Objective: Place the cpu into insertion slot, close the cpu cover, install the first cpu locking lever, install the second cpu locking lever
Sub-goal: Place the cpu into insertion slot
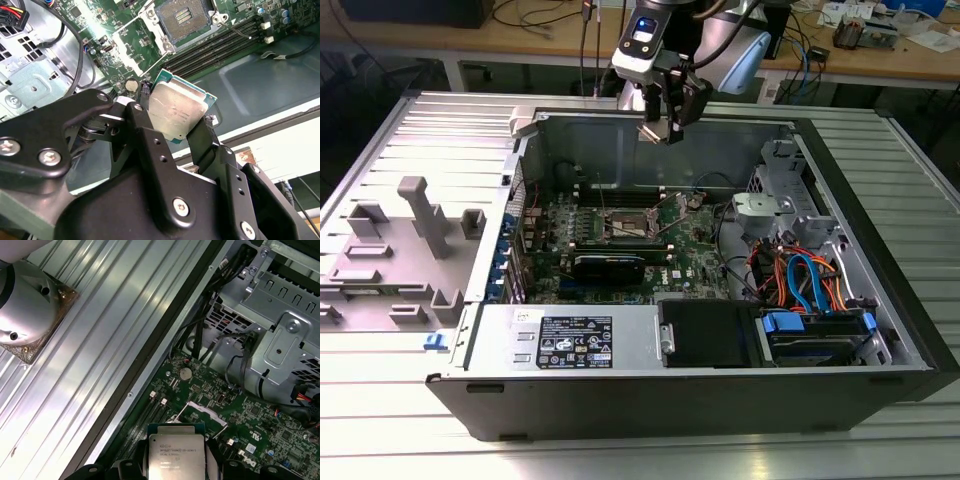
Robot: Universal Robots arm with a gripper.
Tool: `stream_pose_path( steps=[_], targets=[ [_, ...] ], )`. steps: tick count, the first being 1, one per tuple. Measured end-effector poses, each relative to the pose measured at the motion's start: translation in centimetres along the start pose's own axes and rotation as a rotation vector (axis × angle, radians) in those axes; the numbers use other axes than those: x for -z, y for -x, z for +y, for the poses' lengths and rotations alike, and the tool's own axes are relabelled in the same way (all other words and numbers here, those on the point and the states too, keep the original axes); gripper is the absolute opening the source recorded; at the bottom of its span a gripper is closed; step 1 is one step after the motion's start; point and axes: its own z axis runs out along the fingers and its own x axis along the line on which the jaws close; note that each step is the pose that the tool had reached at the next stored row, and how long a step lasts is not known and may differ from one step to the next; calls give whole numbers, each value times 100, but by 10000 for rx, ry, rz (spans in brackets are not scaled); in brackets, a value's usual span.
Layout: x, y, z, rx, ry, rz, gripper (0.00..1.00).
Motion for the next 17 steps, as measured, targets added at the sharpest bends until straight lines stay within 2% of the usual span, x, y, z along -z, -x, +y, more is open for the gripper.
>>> stream_pose_path(
  steps=[9, 11, 14, 17],
  targets=[
    [-1, 0, 0, -73, 2, -6, 55],
    [-6, 0, 0, -320, 7, -27, 55],
    [-23, 0, -1, -984, 15, -86, 55],
    [-33, -2, -15, -1097, 19, -95, 55]
  ],
)
